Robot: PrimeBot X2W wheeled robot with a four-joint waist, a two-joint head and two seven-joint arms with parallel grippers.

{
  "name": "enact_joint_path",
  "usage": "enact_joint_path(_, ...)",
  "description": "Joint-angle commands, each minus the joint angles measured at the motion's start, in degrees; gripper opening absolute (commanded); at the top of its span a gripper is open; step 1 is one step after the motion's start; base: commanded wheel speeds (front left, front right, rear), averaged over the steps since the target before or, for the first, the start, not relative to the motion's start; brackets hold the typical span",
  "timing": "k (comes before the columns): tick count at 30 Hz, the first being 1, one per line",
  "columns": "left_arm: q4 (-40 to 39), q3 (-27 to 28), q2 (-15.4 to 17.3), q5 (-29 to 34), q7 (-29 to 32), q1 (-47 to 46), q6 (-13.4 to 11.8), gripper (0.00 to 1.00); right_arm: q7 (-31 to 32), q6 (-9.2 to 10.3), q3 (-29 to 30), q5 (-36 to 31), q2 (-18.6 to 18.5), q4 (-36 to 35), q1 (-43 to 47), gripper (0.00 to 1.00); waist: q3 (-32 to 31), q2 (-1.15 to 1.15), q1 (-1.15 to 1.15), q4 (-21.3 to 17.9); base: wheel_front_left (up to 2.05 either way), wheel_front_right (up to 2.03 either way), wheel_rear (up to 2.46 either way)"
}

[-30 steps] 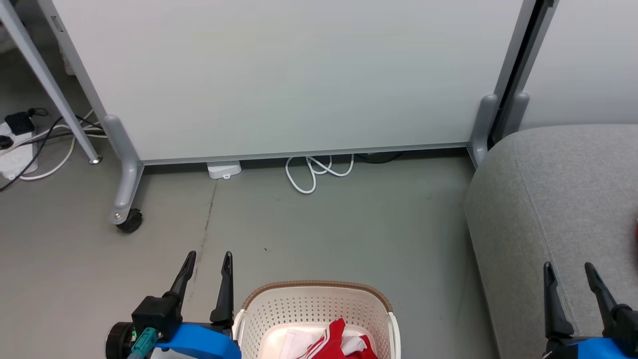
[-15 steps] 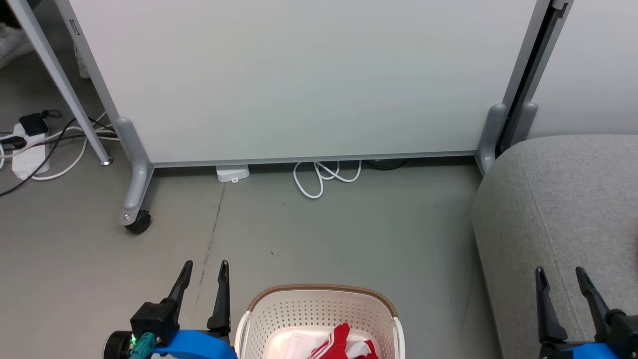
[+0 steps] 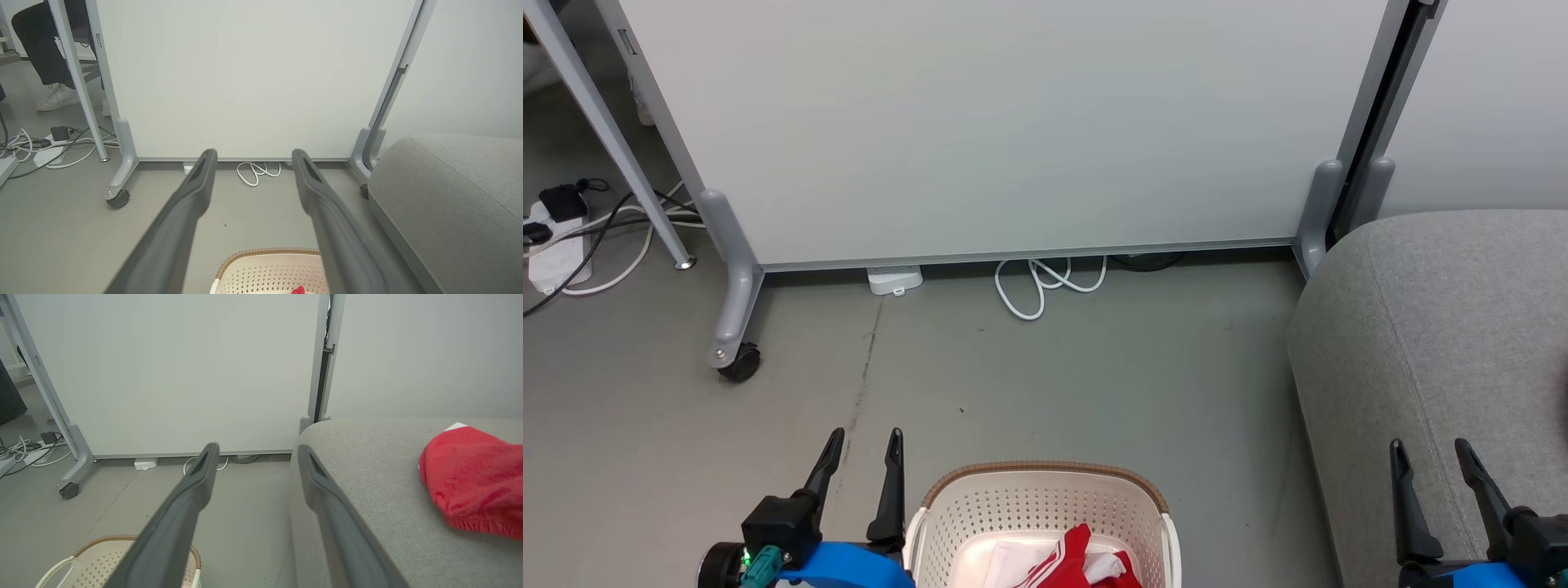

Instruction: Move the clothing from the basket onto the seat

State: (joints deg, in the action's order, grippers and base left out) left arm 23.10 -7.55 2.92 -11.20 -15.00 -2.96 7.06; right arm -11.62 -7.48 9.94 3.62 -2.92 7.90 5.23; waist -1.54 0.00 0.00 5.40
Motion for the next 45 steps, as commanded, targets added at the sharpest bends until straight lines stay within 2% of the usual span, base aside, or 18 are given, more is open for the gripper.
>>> enact_joint_path(1,0.1,0.0,0.0,-0.2,-0.3,-0.3,0.0,1.00,0.1,-0.03,0.1,0.3,0.0,-0.3,0.9,1.00,0.1,0.00,0.00,0.0,0.00,0.00,0.00)
enact_joint_path(12,0.5,-0.9,-0.1,-0.1,-0.3,-0.7,0.1,1.00,0.2,-0.03,-0.7,0.4,0.0,-0.9,0.7,1.00,1.6,0.00,0.00,-0.6,0.00,0.00,0.00)
enact_joint_path(21,3.7,-4.2,-0.1,-0.9,-0.3,-4.3,0.2,1.00,0.6,-0.03,-2.7,0.2,0.0,-3.1,-2.5,1.00,8.7,0.00,0.00,-3.2,0.00,0.00,0.00)
enact_joint_path(36,17.7,-12.8,0.0,-1.8,-0.3,-16.6,0.3,1.00,-0.7,-0.03,-9.2,1.0,0.0,-5.5,-10.0,1.00,23.5,0.00,0.00,-10.5,0.00,0.00,0.00)
enact_joint_path(45,27.3,-14.6,0.0,-1.3,-0.3,-24.3,-0.2,1.00,-2.2,-0.03,-12.1,2.7,0.1,-5.2,-14.1,1.00,31.5,0.00,0.00,-14.7,0.00,0.00,0.00)
